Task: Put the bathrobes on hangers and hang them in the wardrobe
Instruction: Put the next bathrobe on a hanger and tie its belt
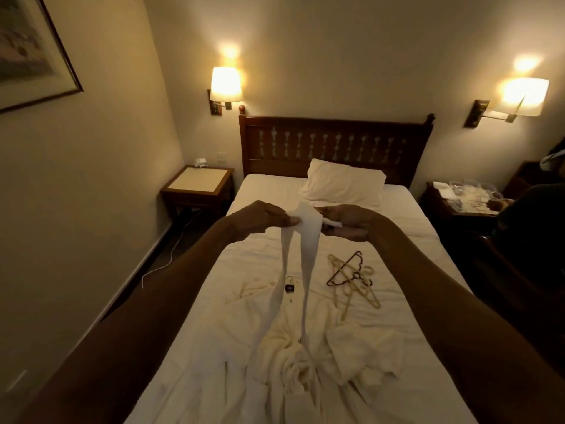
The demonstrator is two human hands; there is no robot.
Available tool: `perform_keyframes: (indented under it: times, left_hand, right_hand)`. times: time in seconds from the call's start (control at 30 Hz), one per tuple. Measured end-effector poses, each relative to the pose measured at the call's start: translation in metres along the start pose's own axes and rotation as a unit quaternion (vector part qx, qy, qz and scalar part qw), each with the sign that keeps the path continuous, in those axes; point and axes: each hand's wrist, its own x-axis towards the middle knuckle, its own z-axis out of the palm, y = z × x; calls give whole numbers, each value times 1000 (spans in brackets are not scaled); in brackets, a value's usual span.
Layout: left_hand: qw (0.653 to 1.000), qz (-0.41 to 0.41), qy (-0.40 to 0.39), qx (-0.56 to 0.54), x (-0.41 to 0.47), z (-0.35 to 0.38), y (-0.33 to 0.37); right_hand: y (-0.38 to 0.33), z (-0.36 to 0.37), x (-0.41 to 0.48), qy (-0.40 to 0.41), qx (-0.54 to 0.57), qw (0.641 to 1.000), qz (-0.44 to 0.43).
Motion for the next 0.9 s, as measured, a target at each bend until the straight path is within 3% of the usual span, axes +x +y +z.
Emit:
perform_keyframes:
  times: [0.27,0.47,0.6,0.7,0.8,0.9]
  left_hand:
    - [999,23,24,-20,-7,21,-9]
    - [999,-3,36,17,-14,21,-25]
    - [998,-49,38,-30,-20,6,-51]
    - [986,-74,65,-138,-28,-5,-80]
    - [961,-117,81,-238,-41,-3,-121]
    - [941,-187,97,-264,-54,4,-183]
  right_hand:
    - [32,-13,-8,34,-88,995,-40]
    - [49,-11,-14,87,-172,973,-125]
    - [60,-23,-24,204,-277,922,-179]
    - [80,-43,-30,294,-299,888,-190]
    - [114,-56,-32,368,-340,849,-170]
    - [161,-62,-31,433,-361,816,-128]
